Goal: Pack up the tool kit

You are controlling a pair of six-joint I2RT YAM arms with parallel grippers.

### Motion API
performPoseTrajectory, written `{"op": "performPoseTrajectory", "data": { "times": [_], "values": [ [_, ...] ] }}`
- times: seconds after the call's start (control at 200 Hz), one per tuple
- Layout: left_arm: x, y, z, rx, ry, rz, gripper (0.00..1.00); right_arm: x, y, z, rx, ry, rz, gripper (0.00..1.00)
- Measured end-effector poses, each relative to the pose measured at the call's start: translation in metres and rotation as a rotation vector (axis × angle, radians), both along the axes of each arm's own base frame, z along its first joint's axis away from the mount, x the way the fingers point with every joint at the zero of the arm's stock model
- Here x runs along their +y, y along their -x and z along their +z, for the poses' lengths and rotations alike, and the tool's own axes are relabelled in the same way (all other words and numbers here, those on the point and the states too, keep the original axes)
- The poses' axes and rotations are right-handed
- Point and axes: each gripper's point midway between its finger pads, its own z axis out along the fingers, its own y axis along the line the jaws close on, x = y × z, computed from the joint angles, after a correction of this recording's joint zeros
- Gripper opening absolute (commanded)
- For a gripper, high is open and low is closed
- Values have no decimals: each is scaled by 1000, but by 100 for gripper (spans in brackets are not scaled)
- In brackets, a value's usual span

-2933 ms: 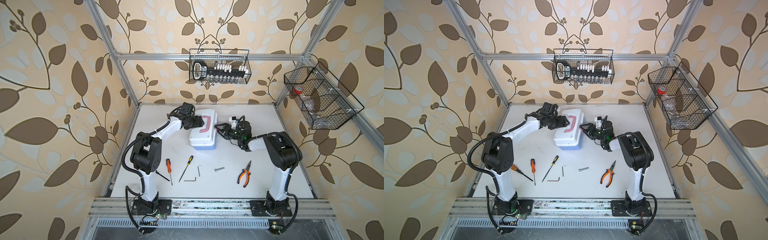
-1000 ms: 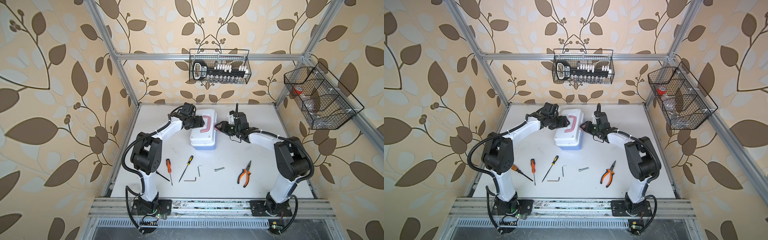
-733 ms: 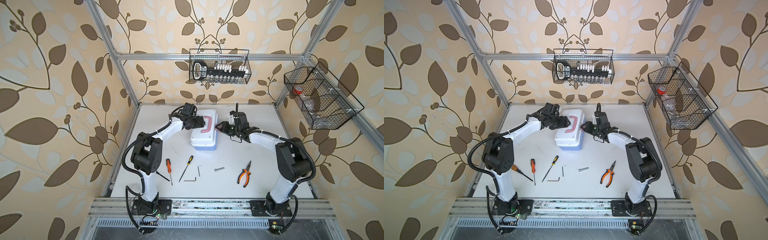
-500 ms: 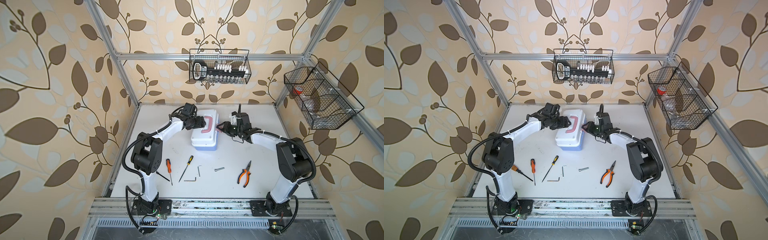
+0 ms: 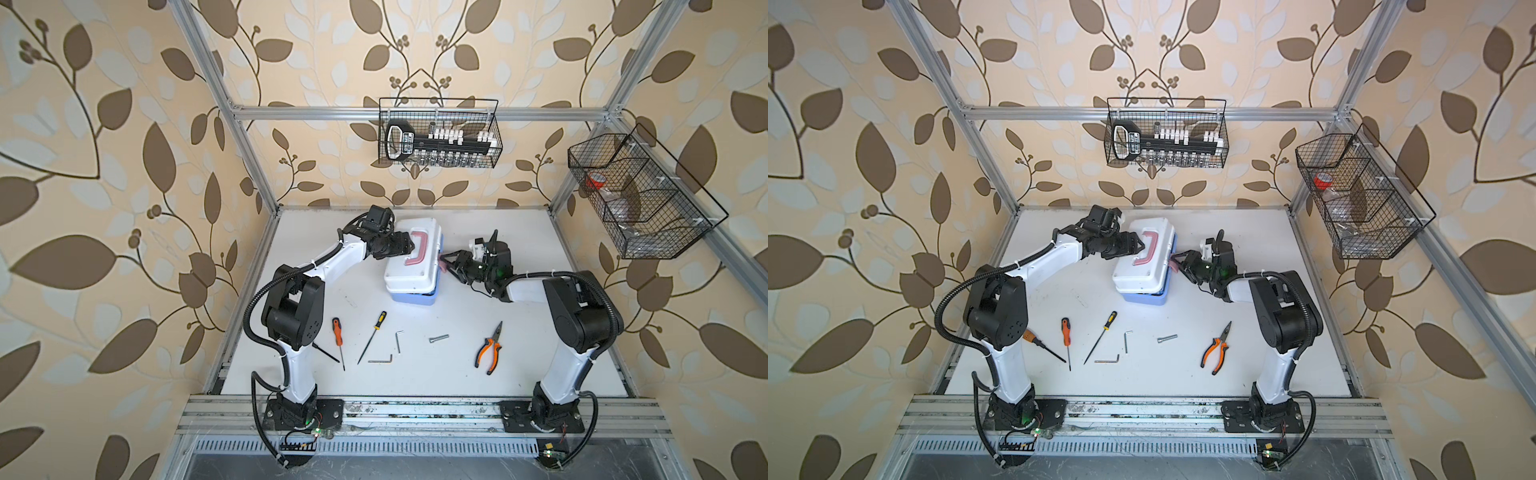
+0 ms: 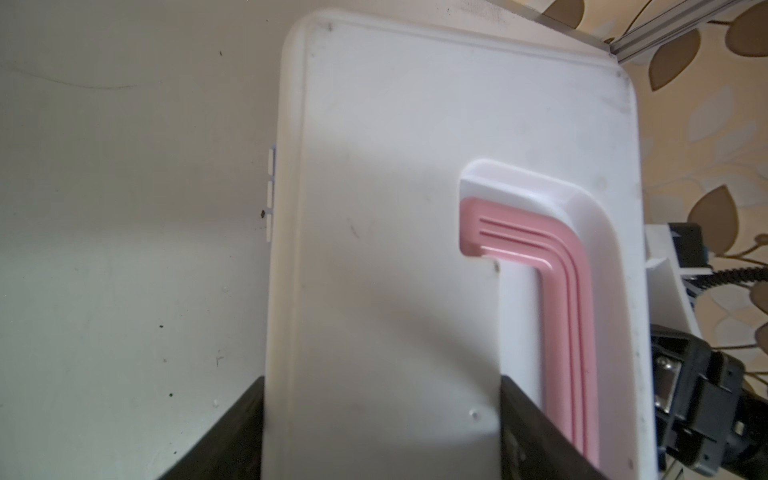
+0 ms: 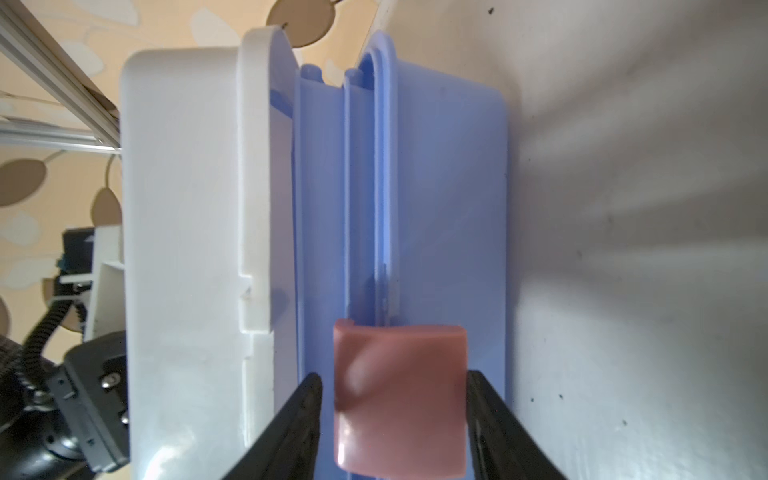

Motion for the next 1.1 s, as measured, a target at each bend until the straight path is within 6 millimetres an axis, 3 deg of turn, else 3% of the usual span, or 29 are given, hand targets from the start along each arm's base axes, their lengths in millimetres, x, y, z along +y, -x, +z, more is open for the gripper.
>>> {"op": "performPoseTrajectory", "data": {
  "times": [0.315,0.55,0.755,1.025,1.105],
  "values": [
    [-2,1,1,4,13,-2,41,-6,-4,10,-32,-36,-9,73],
    [-4,1,3,8,32,-6,41,-25,6,-1,9,131,-31,72],
    [-9,3,4,17,70,-11,41,-39,8,2,1,306,-46,56],
    [-12,5,5,27,100,-15,41,-34,7,9,-23,461,-16,23],
    [-13,5,5,26,105,-14,41,-29,8,17,-39,485,0,20]
  ]
}}
